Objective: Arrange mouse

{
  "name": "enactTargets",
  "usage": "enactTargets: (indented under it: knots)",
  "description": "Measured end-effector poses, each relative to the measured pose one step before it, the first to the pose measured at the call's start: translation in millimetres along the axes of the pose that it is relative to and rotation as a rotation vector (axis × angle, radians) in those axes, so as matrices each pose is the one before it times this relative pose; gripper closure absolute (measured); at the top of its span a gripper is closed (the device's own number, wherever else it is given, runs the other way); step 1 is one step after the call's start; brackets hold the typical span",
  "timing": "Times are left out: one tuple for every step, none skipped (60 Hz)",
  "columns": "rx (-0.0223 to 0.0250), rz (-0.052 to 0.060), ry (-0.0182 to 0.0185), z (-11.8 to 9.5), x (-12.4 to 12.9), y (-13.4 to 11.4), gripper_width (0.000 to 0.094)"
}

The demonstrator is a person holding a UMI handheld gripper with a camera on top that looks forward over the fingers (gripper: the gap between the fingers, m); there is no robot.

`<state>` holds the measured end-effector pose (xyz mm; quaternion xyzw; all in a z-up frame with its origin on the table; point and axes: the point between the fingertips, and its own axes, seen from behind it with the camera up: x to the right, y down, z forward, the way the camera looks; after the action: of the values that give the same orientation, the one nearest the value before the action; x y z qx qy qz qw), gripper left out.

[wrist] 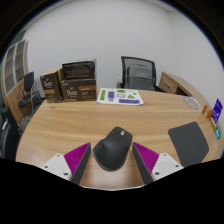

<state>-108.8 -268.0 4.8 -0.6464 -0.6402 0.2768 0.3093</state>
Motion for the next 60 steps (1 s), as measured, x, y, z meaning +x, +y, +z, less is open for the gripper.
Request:
enactTargets:
  knots:
    - [0.00185,-0.0051,-0.00016,2.50,-0.01,-1.19,0.0072]
    - [-0.00013,-0.0027,-0.00188,1.48,-0.44,-1.05,0.0075]
    - [0.00071,-0.0012,-0.00359,1.82,-0.84,-1.09,0.0075]
    - [0.00106,0.0007,-0.00399,2.18,-0.85,-1.39,0.0071]
    - [0.00117,0.0014,-0.00027,2.18,0.23,-1.43,0.0069]
    - [0.00112,0.0006,-0.00097,2.13,0.10,-1.54,0.0070]
    - [0.00037,0.0009,-0.00095,2.05,0.13,-1.33,0.0071]
    - [-0.00052,0.0010,-0.00058,2.10,-0.09,-1.20,0.0069]
    - [-0.00066,0.0000,-0.00228,2.60,-0.40,-1.26,0.0069]
    - [0.00053,0.0018,-0.00304,2.26,-0.33,-1.20,0.0070]
    - [0.00105,0.0019,-0.00275,2.12,-0.42,-1.23,0.0069]
    - [0.00045,0.0015,-0.00255,1.82,-0.67,-0.99,0.0068]
    - [0.00010,0.0009,-0.00240,1.68,-0.53,-0.98,0.0068]
    - [-0.00036,0.0008,-0.00227,1.69,-0.69,-0.87,0.0068]
    - [-0.00034,0.0009,-0.00223,1.48,-1.42,-1.26,0.0070]
    - [0.00088,-0.0012,-0.00262,1.70,-0.97,-1.08,0.0070]
    - [0.00064,-0.0019,-0.00282,1.60,-0.87,-1.03,0.0071]
    - [0.00020,-0.0016,-0.00267,1.66,-0.86,-0.67,0.0071]
    - [-0.00028,0.0003,-0.00235,1.55,-0.57,-0.57,0.0070]
    - [-0.00050,0.0015,-0.00183,1.49,-0.53,-0.43,0.0070]
    - [-0.00156,0.0013,-0.00250,1.68,-0.58,-0.52,0.0073]
    - [0.00012,0.0000,-0.00163,1.61,-0.20,-0.52,0.0079]
    - [-0.00018,-0.0002,-0.00169,1.31,-0.16,-0.33,0.0087]
    - [-0.00011,0.0002,-0.00109,1.26,-0.09,-0.34,0.0095]
    - [-0.00010,0.0005,-0.00100,0.98,-0.08,-0.27,0.0106]
    - [-0.00026,0.0009,-0.00070,0.56,0.05,-0.30,0.0121]
    - [0.00125,0.0022,0.00005,0.43,0.28,-0.53,0.0138]
    - [0.00254,0.0026,0.00015,0.36,0.32,-0.90,0.0158]
    - [0.00198,0.0024,-0.00011,0.41,0.20,-0.82,0.0180]
    - [0.00114,0.0018,-0.00091,0.32,0.12,-0.32,0.0203]
    - [0.00041,0.0017,-0.00203,0.39,0.00,0.02,0.0226]
    - [-0.00248,0.0023,-0.00135,-1.08,0.45,0.04,0.0246]
    - [0.00053,0.0022,-0.00195,0.21,0.39,-0.02,0.0263]
    - [0.00138,0.0002,0.00039,0.03,0.78,-0.21,0.0281]
    - [0.00164,-0.0017,0.00053,0.16,0.73,-0.23,0.0311]
    - [0.00126,-0.0031,0.00246,0.31,1.12,-0.05,0.0347]
    - [0.00086,-0.0037,0.00374,0.70,0.98,-0.16,0.0403]
    - [0.00204,-0.0005,-0.00275,0.04,-0.26,-0.30,0.0405]
    - [0.00206,0.0011,-0.00185,0.21,-0.20,-0.05,0.0406]
    - [-0.00009,0.0009,-0.00081,0.12,-0.04,0.41,0.0411]
    - [-0.00009,0.0009,-0.00090,0.13,-0.19,0.20,0.0414]
    - [0.00060,-0.0006,-0.00060,-0.01,-0.14,-0.11,0.0424]
    - [0.00057,-0.0018,-0.00059,0.08,-0.21,-0.19,0.0429]
    - [-0.00049,-0.0007,-0.00134,0.09,-0.29,-0.02,0.0435]
    - [-0.00106,0.0008,-0.00170,0.19,-0.19,0.12,0.0449]
    - [-0.00100,0.0031,-0.00179,0.02,-0.17,-0.06,0.0455]
    - [-0.00230,0.0041,-0.00149,0.05,0.08,0.22,0.0468]
    - [-0.00290,0.0049,-0.00195,0.08,0.06,0.37,0.0478]
    - [-0.00407,0.0042,-0.00043,-0.02,0.08,0.57,0.0490]
    - [-0.00272,0.0000,0.00153,-0.14,0.41,-0.20,0.0503]
    - [-0.00225,-0.0017,0.00183,-0.13,0.44,0.00,0.0517]
    - [-0.00063,-0.0001,0.00180,0.01,0.41,-0.37,0.0522]
    - [-0.00067,0.0029,0.00222,-0.01,0.46,-0.20,0.0538]
    - [-0.00123,0.0042,0.00136,-0.08,0.17,0.04,0.0548]
    - [-0.00266,0.0009,0.00219,-0.16,0.31,0.45,0.0560]
    - [-0.00145,-0.0023,0.00360,-0.19,0.54,0.07,0.0567]
    - [-0.00053,-0.0053,0.00464,-0.32,0.50,-0.27,0.0581]
    - [-0.00031,-0.0058,0.00562,-0.51,0.69,-0.09,0.0585]
    - [-0.00048,-0.0037,0.00534,-0.52,0.58,0.09,0.0597]
    - [-0.00047,-0.0004,0.00329,-0.51,0.18,0.16,0.0601]
